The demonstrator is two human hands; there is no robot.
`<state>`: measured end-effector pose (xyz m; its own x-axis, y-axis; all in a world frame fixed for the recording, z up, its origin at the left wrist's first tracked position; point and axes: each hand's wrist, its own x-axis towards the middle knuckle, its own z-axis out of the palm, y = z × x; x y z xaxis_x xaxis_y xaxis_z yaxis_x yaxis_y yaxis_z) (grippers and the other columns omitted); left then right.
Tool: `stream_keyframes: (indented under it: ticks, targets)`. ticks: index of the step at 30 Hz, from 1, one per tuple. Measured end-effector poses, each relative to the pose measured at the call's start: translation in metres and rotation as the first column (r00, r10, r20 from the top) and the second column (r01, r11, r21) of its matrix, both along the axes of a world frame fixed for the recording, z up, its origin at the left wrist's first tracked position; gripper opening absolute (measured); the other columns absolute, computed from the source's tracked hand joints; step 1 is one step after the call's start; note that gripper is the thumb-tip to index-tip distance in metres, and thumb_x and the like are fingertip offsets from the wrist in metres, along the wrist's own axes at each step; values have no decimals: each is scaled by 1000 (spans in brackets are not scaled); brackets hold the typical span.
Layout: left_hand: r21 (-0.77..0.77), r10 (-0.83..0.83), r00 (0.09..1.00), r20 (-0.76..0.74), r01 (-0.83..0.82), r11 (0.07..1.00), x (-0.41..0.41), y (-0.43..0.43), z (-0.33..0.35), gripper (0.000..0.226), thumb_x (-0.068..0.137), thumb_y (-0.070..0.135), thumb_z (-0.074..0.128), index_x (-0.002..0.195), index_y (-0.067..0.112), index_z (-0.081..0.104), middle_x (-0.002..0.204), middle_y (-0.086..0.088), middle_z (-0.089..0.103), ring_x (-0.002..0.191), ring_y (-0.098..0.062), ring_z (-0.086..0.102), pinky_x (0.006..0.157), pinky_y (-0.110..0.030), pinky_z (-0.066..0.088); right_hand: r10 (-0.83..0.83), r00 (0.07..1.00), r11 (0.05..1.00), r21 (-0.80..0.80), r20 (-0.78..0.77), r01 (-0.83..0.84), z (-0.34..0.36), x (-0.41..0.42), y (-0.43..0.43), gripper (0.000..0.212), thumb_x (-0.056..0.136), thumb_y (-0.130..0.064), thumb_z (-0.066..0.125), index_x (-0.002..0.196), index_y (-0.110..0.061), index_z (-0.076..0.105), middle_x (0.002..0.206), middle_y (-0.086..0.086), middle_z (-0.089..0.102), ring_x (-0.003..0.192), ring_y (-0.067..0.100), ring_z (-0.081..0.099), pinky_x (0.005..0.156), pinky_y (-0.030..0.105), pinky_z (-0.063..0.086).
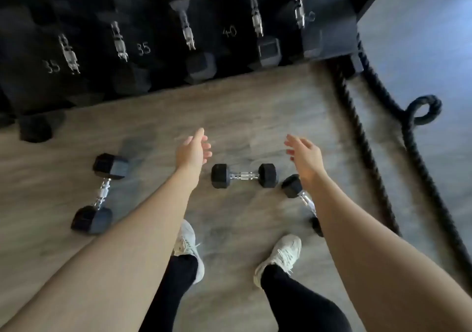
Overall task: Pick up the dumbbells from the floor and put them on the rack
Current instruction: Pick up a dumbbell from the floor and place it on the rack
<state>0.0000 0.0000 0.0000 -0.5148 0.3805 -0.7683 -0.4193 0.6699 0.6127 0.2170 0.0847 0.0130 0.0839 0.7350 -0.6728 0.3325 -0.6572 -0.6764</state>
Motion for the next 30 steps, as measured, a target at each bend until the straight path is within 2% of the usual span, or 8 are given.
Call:
stream_keyframes:
  ticks: [6,8,10,12,17,20,27,30]
  targets:
    - [-66,237,970,57,-234,970,27,30,-236,40,89,56,57,97,18,67,96,-1,65,80,-15,55,68,-29,40,-26,1000,992,-125,5,27,-239,21,37,54,101,-52,44,131,-12,64,130,0,64,117,19,58,108,34,39]
    - [-118,271,963,4,-269,956,35,31,-294,49,85,61,59,104,17,68,107,-1,66,85,-18,56,72,-32,41,2,999,994,-112,38,2,-303,23,38,54,102,-52,39,131,-14,64,124,-1,65,117,18,56,102,31,39]
    - [-180,259,963,-69,-267,947,35,30,-342,54,82,64,60,108,17,63,109,-1,61,92,-23,54,82,-33,42,5,997,994,-107,81,4,-355,24,39,51,104,-49,38,126,-12,66,98,-1,62,103,19,53,91,28,37]
    - [-237,233,965,-121,-256,937,36,23,-373,58,77,64,66,111,17,61,108,-1,60,92,-26,55,87,-34,46,21,987,996,-89,161,-7,-391,27,33,46,103,-45,42,120,-11,68,99,5,65,102,26,56,89,31,41]
    - [-378,315,948,55,-272,885,32,5,-430,106,25,71,76,117,21,57,114,-5,65,98,-35,63,87,-60,44,39,956,991,-134,290,0,-421,33,27,31,90,-34,57,114,-19,71,107,5,69,96,27,61,81,33,45]
    - [-393,311,939,148,-233,889,34,8,-432,106,32,66,80,125,23,54,121,-8,62,103,-40,60,84,-67,41,-9,960,974,-214,279,71,-418,33,28,34,83,-38,62,106,-13,66,103,9,68,95,31,63,78,34,44]
    - [-408,248,957,150,-169,897,37,16,-418,64,60,51,81,114,23,61,109,-7,66,87,-32,60,66,-52,45,-48,975,939,-323,216,117,-420,36,27,54,73,-48,64,111,-11,64,100,7,64,98,31,62,96,40,52]
    - [-400,275,954,122,-207,893,36,15,-421,63,56,46,79,111,22,61,105,-7,67,83,-30,60,56,-50,46,-78,978,938,-318,192,137,-421,37,27,51,75,-45,66,112,-10,63,102,8,64,93,30,61,82,35,49]
